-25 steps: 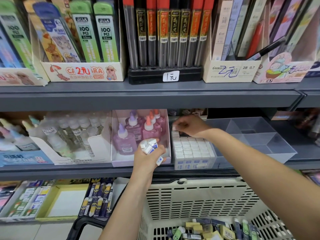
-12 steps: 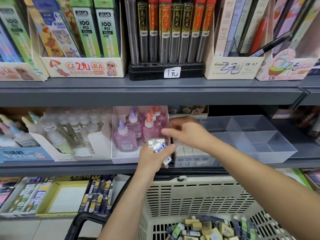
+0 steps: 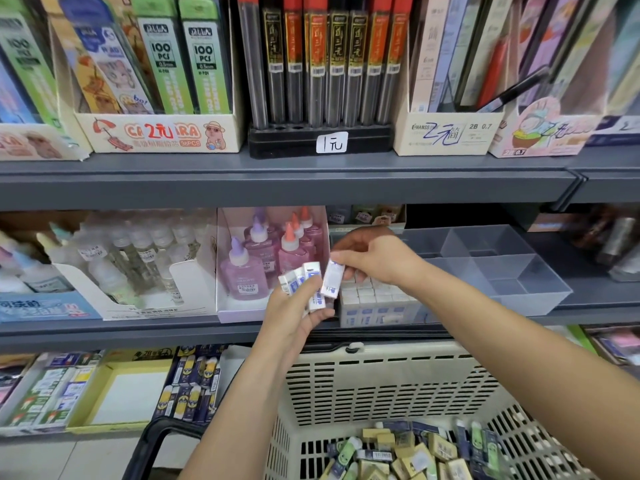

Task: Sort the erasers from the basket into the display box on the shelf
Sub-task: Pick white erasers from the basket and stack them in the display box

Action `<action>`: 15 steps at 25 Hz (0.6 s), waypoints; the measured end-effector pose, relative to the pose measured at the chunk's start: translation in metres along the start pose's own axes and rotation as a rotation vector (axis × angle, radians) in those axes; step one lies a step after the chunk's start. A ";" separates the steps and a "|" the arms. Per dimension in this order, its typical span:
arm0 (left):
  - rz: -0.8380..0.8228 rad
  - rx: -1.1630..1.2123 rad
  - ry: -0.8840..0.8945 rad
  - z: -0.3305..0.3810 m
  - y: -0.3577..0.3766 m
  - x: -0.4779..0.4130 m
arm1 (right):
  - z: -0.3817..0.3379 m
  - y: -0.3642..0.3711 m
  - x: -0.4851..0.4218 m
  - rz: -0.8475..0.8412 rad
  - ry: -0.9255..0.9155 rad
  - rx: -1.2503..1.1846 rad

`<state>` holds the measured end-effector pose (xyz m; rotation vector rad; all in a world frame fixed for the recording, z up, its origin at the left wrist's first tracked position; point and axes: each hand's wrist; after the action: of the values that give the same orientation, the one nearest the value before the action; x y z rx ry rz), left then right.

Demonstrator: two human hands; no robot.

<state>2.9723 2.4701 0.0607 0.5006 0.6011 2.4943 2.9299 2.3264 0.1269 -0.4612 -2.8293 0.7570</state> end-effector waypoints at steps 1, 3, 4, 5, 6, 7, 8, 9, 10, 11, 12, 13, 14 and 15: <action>0.027 0.002 0.001 0.001 -0.001 -0.001 | 0.001 -0.003 0.000 0.010 0.003 -0.036; 0.025 -0.019 0.006 0.001 -0.001 -0.001 | 0.002 -0.005 0.000 0.016 -0.004 -0.078; 0.013 -0.025 -0.001 0.000 -0.001 -0.001 | 0.002 -0.006 0.000 0.019 -0.014 -0.088; 0.005 -0.026 -0.015 0.000 0.000 0.000 | 0.003 -0.006 0.000 0.024 -0.028 -0.101; 0.006 -0.025 -0.032 0.000 0.001 0.000 | 0.003 -0.007 0.000 0.018 -0.040 -0.121; 0.012 -0.026 -0.041 0.000 0.001 0.000 | 0.003 -0.007 0.000 -0.003 -0.050 -0.145; 0.017 -0.022 -0.038 0.000 0.000 0.000 | 0.004 -0.008 0.001 -0.036 -0.054 -0.173; 0.022 -0.007 -0.028 0.001 0.000 0.000 | 0.005 -0.009 0.002 -0.071 -0.050 -0.208; 0.029 0.024 -0.017 0.002 0.000 0.000 | 0.006 -0.010 0.003 -0.098 -0.039 -0.250; 0.036 0.061 -0.004 0.002 0.000 0.000 | 0.007 -0.010 0.004 -0.113 -0.028 -0.294; 0.043 0.090 0.012 0.002 0.000 0.000 | 0.008 -0.010 0.004 -0.113 -0.021 -0.322; 0.049 0.106 0.027 0.002 0.000 0.000 | 0.009 -0.010 0.004 -0.101 -0.016 -0.323; 0.055 0.114 0.044 0.001 0.002 0.000 | 0.009 -0.011 0.004 -0.090 -0.007 -0.307; 0.061 0.116 0.062 0.001 0.002 0.000 | 0.009 -0.011 0.003 -0.083 0.010 -0.287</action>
<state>2.9719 2.4684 0.0626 0.4931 0.7697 2.5505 2.9220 2.3144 0.1252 -0.3828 -2.9374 0.3328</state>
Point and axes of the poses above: each hand's wrist, its own x-axis away from the middle knuckle, its own y-axis out of the palm, z = x × y, and after that the axes turned 2 degrees about x, right-handed
